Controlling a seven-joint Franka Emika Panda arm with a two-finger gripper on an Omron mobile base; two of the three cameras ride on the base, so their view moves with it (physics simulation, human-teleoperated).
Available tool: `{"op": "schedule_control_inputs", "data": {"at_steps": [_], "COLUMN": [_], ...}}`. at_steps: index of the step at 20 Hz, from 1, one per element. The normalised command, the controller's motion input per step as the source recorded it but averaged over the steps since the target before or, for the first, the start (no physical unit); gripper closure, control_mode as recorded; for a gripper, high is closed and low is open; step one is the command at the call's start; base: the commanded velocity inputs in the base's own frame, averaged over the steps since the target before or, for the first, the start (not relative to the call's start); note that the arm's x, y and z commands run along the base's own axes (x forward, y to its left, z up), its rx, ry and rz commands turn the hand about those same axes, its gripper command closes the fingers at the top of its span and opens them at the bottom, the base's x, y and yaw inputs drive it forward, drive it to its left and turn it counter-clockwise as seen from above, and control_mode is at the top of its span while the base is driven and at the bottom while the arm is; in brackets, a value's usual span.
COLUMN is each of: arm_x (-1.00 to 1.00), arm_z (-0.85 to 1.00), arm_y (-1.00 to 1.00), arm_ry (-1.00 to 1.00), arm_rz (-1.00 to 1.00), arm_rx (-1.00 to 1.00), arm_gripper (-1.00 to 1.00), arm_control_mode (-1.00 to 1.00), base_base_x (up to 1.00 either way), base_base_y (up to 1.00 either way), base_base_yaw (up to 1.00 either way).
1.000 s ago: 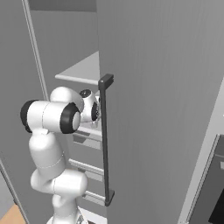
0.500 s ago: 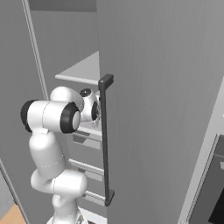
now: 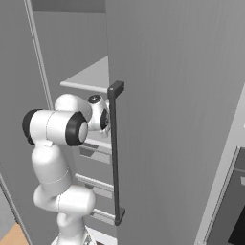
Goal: Take the meat container that has the fish and place it on the second highest rack of the freezer. Then take the vegetable container that has the carrot and lemon wedge and place it on the highest rack of the freezer.
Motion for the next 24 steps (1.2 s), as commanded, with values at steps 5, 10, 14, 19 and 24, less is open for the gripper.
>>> {"op": "schedule_control_inputs", "data": {"at_steps": [5, 10, 14, 19, 24], "arm_x": [0.00, -0.23, -0.39, -0.25, -0.43], "arm_z": [0.00, 0.00, 0.05, 0.57, 0.64], "arm_y": [0.00, 0.00, 0.10, 0.20, 0.17], "arm_ry": [0.00, -0.14, -0.24, -0.07, 0.01], "arm_rz": [0.00, 0.00, 0.00, -0.01, 0.00], "arm_rx": [0.00, 0.00, 0.00, 0.00, 0.00], "arm_gripper": [-1.00, -1.00, -1.00, -1.00, -1.00], "arm_control_mode": [-1.00, -1.00, -1.00, -1.00, -1.00], "base_base_x": [0.00, 0.00, 0.00, 0.00, 0.00], "base_base_y": [0.00, 0.00, 0.00, 0.00, 0.00], "base_base_yaw": [0.00, 0.00, 0.00, 0.00, 0.00]}}
